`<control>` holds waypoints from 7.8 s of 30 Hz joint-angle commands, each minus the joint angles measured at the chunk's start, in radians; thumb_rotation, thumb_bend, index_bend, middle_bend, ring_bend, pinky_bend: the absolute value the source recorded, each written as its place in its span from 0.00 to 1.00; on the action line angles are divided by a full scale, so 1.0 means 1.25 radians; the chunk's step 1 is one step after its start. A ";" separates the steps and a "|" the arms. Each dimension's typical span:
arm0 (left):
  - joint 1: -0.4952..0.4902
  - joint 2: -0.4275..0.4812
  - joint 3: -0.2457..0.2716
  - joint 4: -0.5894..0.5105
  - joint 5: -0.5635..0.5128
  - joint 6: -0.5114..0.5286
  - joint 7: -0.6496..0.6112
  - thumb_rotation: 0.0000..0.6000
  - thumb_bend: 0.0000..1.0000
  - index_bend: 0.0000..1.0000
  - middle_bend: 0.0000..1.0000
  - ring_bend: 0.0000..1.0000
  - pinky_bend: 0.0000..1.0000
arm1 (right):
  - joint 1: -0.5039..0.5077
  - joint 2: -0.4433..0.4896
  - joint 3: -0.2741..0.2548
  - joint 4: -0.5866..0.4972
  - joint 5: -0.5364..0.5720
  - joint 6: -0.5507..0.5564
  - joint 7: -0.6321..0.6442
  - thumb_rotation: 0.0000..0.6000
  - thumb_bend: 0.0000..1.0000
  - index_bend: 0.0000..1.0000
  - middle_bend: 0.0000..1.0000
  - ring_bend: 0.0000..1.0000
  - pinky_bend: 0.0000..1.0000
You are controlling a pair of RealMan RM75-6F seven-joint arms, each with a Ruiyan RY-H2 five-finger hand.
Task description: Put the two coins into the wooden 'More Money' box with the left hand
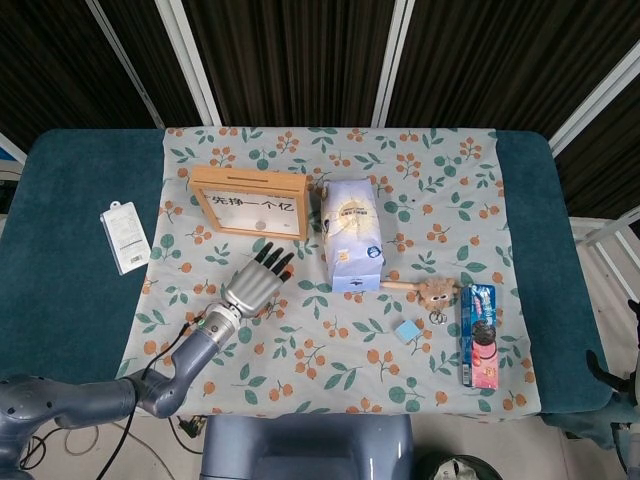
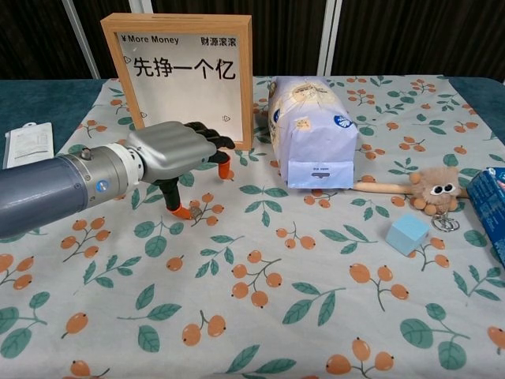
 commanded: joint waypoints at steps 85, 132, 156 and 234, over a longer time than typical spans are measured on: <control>0.007 0.011 -0.015 -0.017 -0.013 -0.042 0.041 1.00 0.10 0.54 0.03 0.00 0.00 | 0.008 0.019 -0.004 -0.022 0.042 -0.032 -0.002 1.00 0.37 0.12 0.08 0.06 0.00; 0.004 -0.001 -0.009 -0.017 -0.030 -0.045 0.043 1.00 0.56 0.65 0.10 0.00 0.00 | 0.012 0.030 -0.010 -0.031 0.054 -0.045 0.000 1.00 0.37 0.12 0.08 0.06 0.00; 0.014 0.157 -0.097 -0.199 0.109 0.122 0.059 1.00 0.58 0.70 0.15 0.00 0.00 | 0.014 0.033 -0.010 -0.036 0.060 -0.046 0.004 1.00 0.37 0.12 0.08 0.06 0.00; -0.300 0.231 -0.073 -0.040 -0.400 0.079 0.479 1.00 0.56 0.70 0.13 0.00 0.00 | 0.014 0.035 -0.006 -0.042 0.079 -0.040 0.002 1.00 0.37 0.13 0.08 0.06 0.00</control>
